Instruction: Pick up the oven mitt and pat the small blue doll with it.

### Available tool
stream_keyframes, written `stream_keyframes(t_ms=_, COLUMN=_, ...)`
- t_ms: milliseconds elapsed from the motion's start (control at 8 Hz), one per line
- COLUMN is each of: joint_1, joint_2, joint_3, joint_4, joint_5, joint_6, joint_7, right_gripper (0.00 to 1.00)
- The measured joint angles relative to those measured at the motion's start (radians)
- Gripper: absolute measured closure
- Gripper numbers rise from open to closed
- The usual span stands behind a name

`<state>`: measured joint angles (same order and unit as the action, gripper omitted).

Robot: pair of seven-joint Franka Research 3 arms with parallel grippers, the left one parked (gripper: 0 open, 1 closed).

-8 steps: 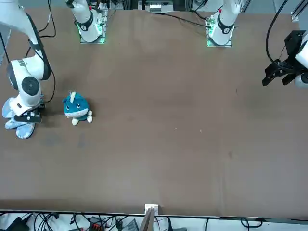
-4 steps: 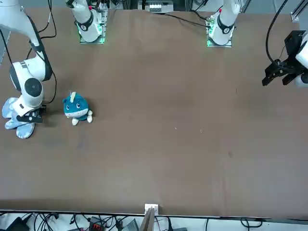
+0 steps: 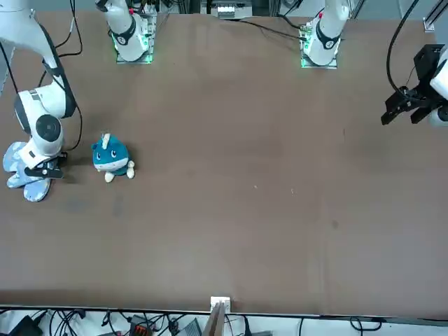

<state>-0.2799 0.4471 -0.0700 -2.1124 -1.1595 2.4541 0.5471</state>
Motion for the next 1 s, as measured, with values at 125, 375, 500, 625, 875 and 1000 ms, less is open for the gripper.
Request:
stream_keyframes(t_ms=125, joint_1=-0.002, joint_2=0.004, joint_3=-0.004, joint_4=0.001, joint_5=-0.002, joint_6=0.0, joint_7=0.001, right_gripper=0.23)
stream_keyframes(t_ms=375, joint_1=-0.005, joint_2=0.005, joint_3=-0.015, joint_4=0.001, joint_5=-0.024, joint_6=0.0, joint_7=0.001, right_gripper=0.31)
stream_keyframes(t_ms=500, joint_1=-0.005, joint_2=0.005, joint_3=-0.017, joint_4=0.001, joint_5=-0.028, joint_6=0.0, joint_7=0.001, right_gripper=0.33)
stream_keyframes(t_ms=625, joint_1=-0.005, joint_2=0.005, joint_3=-0.017, joint_4=0.002, joint_5=-0.03, joint_6=0.0, joint_7=0.001, right_gripper=0.45)
stream_keyframes(t_ms=875, joint_1=-0.005, joint_2=0.005, joint_3=-0.017, joint_4=0.005, joint_5=-0.031, joint_6=0.0, joint_7=0.001, right_gripper=0.6)
stream_keyframes(t_ms=1000, joint_1=-0.005, joint_2=0.005, joint_3=-0.017, joint_4=0.008, joint_5=-0.031, joint_6=0.0, joint_7=0.001, right_gripper=0.85)
